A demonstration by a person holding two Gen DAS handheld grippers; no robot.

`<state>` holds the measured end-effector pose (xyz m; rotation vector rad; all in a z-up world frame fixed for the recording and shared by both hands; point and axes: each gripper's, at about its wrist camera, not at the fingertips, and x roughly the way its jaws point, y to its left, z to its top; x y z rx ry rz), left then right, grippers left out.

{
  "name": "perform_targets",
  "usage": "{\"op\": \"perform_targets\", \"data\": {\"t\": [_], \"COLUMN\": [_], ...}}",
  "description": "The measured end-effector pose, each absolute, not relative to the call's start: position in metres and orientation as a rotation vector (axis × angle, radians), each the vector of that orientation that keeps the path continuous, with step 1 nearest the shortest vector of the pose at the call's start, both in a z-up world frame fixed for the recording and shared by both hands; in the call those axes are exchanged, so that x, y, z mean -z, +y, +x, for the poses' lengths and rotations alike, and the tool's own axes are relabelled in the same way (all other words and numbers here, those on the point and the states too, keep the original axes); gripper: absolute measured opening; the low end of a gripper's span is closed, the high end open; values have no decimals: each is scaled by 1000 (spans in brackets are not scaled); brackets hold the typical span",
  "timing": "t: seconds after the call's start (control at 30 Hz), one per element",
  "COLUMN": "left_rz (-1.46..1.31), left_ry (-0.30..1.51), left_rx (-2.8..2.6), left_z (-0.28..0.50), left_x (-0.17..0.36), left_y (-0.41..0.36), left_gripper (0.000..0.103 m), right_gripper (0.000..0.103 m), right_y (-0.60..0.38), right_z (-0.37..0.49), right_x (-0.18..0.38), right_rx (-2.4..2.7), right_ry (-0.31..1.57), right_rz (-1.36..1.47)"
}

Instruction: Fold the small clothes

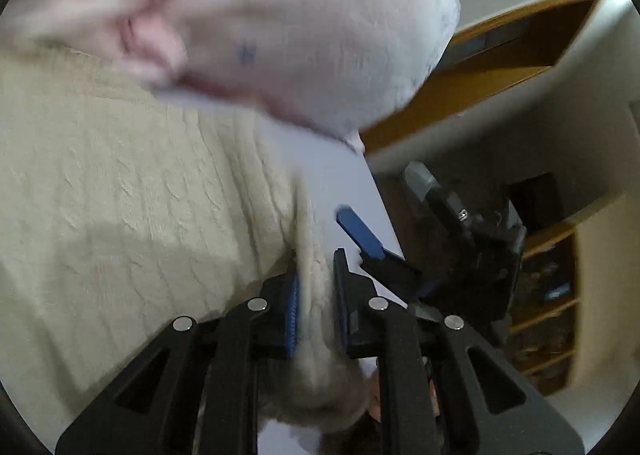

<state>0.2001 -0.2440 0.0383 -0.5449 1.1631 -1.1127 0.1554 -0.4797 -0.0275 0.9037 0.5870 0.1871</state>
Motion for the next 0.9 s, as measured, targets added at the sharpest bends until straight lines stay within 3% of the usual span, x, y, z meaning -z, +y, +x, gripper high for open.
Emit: {"op": "perform_targets", "data": {"t": [0.07,0.1,0.2,0.23,0.4,0.53,0.6,0.67,0.77,0.8,0.83,0.9], "left_rz": [-626,-620,-555,-508,-347,-317,-313,-301,-358,-392,-417,-438], "left_ry": [1086,987,844,839,1014,1067,1071,1085,1110,1114,1111,1078], "left_rx": [1189,1159,925,835,606,609,621,625,635,658,678,716], "left_z": [194,187,176,176,187,192,199,202,204,207,208,204], "left_x": [-54,-73,-97,-97,-50,-24,-21,-15,-7,-3,-2,-9], "left_y": [-221,-195,-130,-118,-101,-121,-135,-148,-145,-143,-139,-124], "left_gripper": [16,21,69,72,72,74,76,79,79,71,56,42], "right_gripper": [100,100,100,100,100,99,83,57,42,41,39,37], "right_y": [-483,-483,-475,-471,-450,-446,-440,-430,-428,-428,-427,-417], "right_z": [161,166,185,192,211,209,207,204,198,197,194,187], "right_x": [30,34,48,53,72,74,76,76,76,75,72,60], "right_rx": [-215,-232,-292,-303,-312,-294,-331,-306,-323,-327,-334,-379], "right_ry": [656,692,823,864,989,979,975,974,942,928,913,864], "right_rz": [884,880,891,887,835,819,823,771,812,823,831,828]}}
